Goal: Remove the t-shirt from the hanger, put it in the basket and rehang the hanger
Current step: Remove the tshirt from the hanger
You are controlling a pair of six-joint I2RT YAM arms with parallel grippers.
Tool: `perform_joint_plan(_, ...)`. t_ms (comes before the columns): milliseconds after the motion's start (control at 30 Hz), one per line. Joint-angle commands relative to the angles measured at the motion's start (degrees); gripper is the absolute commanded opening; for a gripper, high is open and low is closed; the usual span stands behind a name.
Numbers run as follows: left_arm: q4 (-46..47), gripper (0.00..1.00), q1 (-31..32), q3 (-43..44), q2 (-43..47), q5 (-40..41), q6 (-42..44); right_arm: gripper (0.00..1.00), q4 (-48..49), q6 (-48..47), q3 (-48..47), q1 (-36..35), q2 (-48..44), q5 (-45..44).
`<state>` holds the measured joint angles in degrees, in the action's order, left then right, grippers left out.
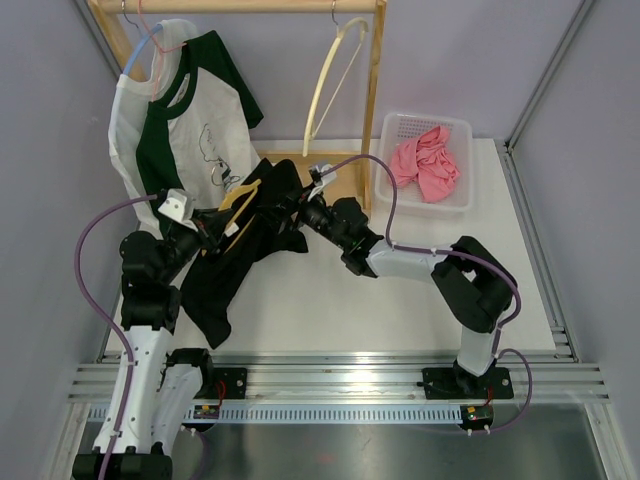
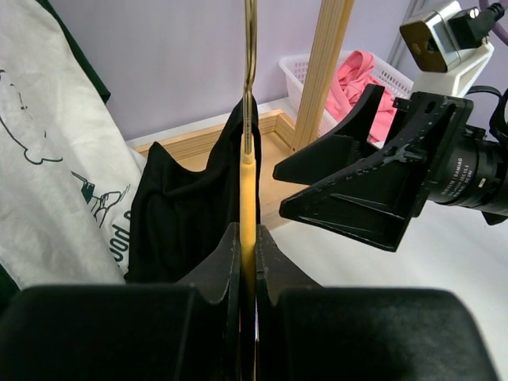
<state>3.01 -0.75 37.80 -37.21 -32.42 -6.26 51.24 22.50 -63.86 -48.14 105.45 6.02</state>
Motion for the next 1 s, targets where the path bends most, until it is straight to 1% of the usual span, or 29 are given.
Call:
perform_joint_plan(0,3.8,0.0,0.3,0.5,0.3,-3.0,2.2,0.87,3.6,-2.4,-3.3,-1.3,0.8,-4.9)
perform_joint_plan(67,3.4,0.0,2.0,0.5,0.4,-3.4,2.7,0.86,3.4,-3.2,-3.6,-1.9,1.2,-7.3)
perform_joint_plan(133,3.1,0.0,2.5,0.5,0.6,-3.9,3.6,0.83,3.8,-4.1,-3.7,-2.5,1.4,-9.0)
perform_joint_plan(167,2.6,0.0,3.0,0.6,0.7,-4.0,4.0,0.8,3.8,-4.2,-3.6,-2.7,1.3,-11.1)
perform_joint_plan(200,2.5,0.0,3.2,0.6,1.2,-4.1,4.5,0.74,4.0,-4.3,-3.5,-2.7,1.3,-12.0)
perform_joint_plan(267,2.4,0.0,3.7,0.3,1.5,-4.7,4.9,0.67,4.1,-4.8,-3.0,-2.7,1.0,-13.7)
perform_joint_plan(400,1.3,0.0,4.4,0.6,1.9,-7.1,5.8,0.29,5.0,-6.4,-0.4,-2.7,-1.1,-15.6)
perform_joint_plan(433,0.7,0.0,4.4,0.6,1.9,-8.3,5.8,0.13,5.7,-6.9,0.6,-2.7,-2.7,-17.1)
perform_joint_plan(467,0.5,0.0,4.6,1.0,1.8,-9.0,7.2,0.06,6.8,-7.3,2.7,-2.7,-3.6,-17.7)
perform_joint_plan(500,0.1,0.0,4.7,1.1,1.8,-10.1,7.4,0.01,6.9,-8.2,3.6,-2.7,-5.3,-18.3)
perform_joint_plan(700,-1.5,0.0,5.2,1.7,1.8,-13.9,8.5,0.0,3.0,-11.8,6.6,-2.7,-10.8,-22.8)
perform_joint_plan(967,-5.0,0.0,5.2,3.2,2.6,-18.4,9.2,0.0,-2.4,-15.1,7.4,-2.7,-13.7,-29.7)
